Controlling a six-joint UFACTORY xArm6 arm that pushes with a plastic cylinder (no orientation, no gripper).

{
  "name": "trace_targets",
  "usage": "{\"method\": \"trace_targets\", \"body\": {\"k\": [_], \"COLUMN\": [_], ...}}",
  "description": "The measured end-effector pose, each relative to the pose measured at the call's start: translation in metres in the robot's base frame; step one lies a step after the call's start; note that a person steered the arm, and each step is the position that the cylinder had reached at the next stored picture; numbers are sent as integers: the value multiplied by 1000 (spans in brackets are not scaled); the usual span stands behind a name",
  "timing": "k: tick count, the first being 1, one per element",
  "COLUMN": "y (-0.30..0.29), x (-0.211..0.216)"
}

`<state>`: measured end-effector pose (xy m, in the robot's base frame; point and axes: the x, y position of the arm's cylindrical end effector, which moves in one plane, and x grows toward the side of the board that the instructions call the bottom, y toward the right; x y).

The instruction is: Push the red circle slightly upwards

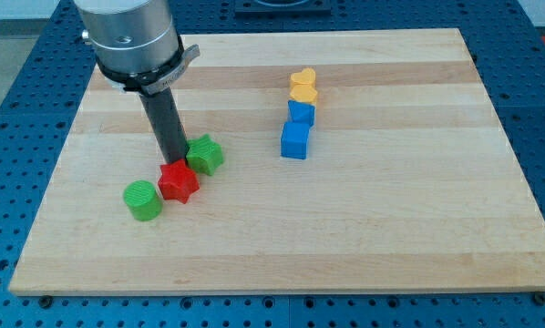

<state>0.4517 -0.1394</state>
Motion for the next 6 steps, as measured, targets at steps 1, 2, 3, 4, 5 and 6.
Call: {"method": "trace_targets", "body": {"k": [1, 2, 3, 4, 5, 6], "y": [4, 4, 4, -13, -50, -61], "x": [-38, -67, -57, -33, -29, -61]}}
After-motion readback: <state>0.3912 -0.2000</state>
